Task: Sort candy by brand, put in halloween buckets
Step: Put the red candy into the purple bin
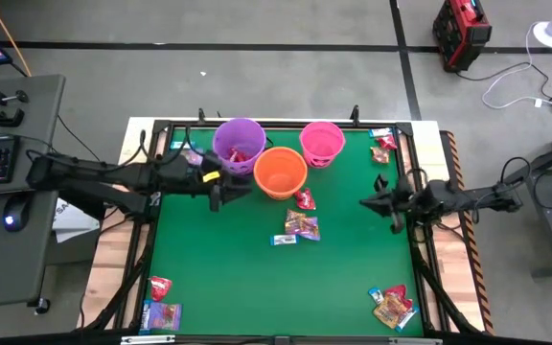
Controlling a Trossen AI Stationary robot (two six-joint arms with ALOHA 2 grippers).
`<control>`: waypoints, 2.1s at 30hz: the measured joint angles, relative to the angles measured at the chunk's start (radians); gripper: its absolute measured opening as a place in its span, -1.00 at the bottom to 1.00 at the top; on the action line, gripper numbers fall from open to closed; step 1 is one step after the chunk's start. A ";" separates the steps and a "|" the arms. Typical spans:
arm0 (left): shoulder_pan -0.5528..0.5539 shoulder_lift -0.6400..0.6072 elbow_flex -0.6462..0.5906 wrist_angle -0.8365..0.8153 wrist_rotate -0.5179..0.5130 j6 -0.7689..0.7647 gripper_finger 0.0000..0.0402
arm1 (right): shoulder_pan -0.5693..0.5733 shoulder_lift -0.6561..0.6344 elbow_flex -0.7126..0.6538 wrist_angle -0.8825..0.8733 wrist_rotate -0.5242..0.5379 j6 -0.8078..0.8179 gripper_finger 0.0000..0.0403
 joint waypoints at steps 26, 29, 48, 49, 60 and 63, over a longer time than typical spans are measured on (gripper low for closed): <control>0.061 -0.003 0.000 -0.001 0.024 0.056 0.11 | 0.000 0.700 0.525 0.219 0.113 0.120 -1.00; 0.060 -0.003 0.000 -0.001 0.037 0.066 0.11 | 0.000 0.779 0.669 -0.081 0.069 0.163 -1.00; 0.060 -0.003 0.000 -0.012 0.045 0.117 0.11 | 0.441 1.145 0.669 -1.067 -0.623 1.044 0.02; 0.060 -0.003 0.000 -0.012 0.046 0.122 0.11 | 0.463 1.160 0.643 -1.036 -0.650 1.075 0.02; 0.060 -0.003 0.000 -0.011 0.047 0.143 0.11 | 0.527 1.263 0.515 -0.901 -0.707 1.206 0.01; 0.060 -0.003 0.000 -0.011 0.047 0.138 0.11 | 0.527 1.301 0.515 -0.855 -0.733 1.183 0.01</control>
